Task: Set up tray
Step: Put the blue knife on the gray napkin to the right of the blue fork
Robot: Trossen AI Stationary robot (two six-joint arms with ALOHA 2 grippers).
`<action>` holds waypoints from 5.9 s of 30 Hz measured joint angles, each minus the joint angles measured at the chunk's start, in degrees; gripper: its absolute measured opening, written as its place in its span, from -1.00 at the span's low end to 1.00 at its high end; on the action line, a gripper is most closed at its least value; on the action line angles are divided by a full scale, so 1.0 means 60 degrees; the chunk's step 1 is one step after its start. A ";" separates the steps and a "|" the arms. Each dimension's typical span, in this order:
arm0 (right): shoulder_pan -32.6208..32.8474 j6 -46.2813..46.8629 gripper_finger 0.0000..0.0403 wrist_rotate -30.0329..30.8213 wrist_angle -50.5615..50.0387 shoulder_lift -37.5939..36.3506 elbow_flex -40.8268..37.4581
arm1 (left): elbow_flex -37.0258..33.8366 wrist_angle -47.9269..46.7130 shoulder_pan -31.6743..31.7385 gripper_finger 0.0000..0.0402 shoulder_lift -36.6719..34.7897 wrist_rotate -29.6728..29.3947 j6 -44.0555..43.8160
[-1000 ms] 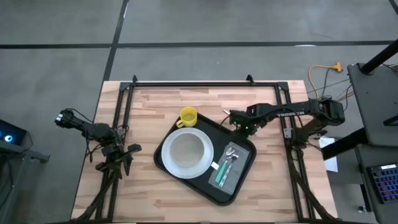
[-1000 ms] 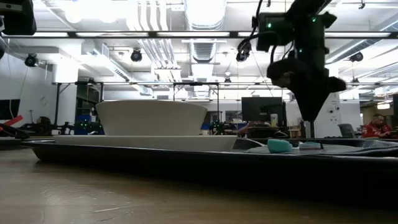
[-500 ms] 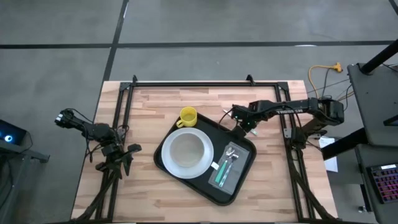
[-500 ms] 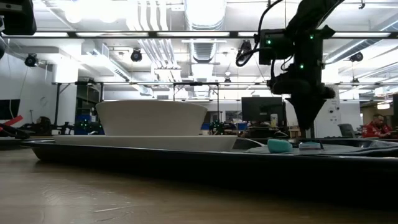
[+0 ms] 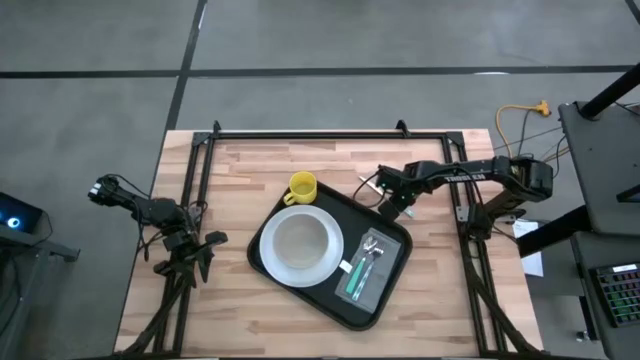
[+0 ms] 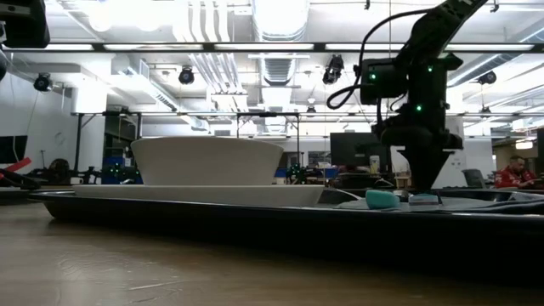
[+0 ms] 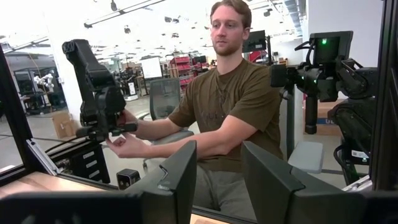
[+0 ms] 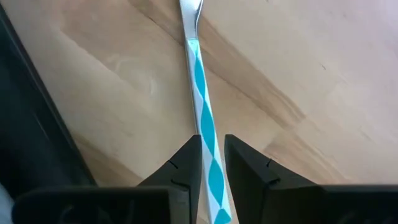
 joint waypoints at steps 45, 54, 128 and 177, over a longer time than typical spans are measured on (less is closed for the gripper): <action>-0.0433 0.1121 -0.89 -0.1045 0.0563 0.0906 -0.0075 | 0.0000 -0.0001 0.0001 -0.44 0.0003 0.0002 -0.0001; -0.0379 0.3901 -0.91 -0.1888 0.0850 0.0718 -0.0075 | 0.0000 0.0000 0.0002 -0.44 0.0002 0.0003 -0.0001; 0.5863 1.9029 -0.90 -0.1096 -0.1746 0.2499 0.4167 | 0.0000 -0.0003 0.0000 -0.44 0.0055 -0.0001 -0.0003; 0.7979 1.9900 -0.88 -0.1137 -0.0675 0.4797 0.5749 | 0.0000 -0.0003 0.0003 -0.44 0.0055 -0.0001 -0.0003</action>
